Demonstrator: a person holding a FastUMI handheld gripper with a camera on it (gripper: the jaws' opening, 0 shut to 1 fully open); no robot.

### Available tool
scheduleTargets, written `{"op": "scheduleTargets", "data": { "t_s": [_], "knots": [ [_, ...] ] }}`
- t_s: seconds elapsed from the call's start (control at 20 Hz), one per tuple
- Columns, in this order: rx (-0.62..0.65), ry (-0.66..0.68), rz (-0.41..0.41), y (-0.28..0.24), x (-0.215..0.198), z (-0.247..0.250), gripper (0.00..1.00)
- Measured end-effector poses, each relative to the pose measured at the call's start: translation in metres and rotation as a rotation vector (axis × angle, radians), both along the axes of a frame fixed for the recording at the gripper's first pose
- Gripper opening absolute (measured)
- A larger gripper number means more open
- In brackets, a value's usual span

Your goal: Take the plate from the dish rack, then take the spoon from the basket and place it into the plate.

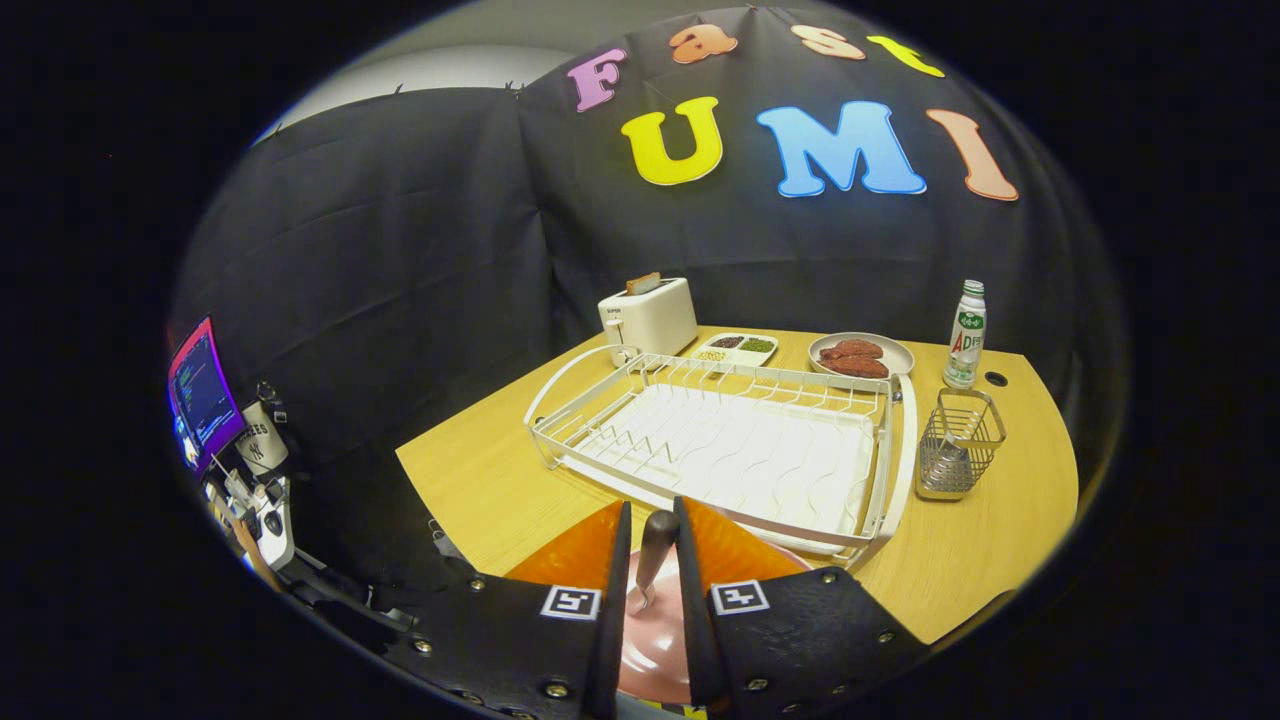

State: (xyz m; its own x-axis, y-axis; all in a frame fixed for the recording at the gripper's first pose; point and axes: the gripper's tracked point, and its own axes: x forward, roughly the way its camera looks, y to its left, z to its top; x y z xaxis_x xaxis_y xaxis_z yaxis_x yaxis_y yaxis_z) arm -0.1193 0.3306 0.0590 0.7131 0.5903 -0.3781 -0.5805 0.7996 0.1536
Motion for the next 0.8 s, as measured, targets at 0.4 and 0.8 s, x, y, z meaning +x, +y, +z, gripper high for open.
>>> {"op": "scheduleTargets", "data": {
  "t_s": [0.4,0.8],
  "knots": [
    [0.024,-0.017,-0.065,-0.026,0.008,0.015,0.26],
    [0.057,-0.137,-0.167,-0.066,0.027,0.071,0.26]
  ]
}}
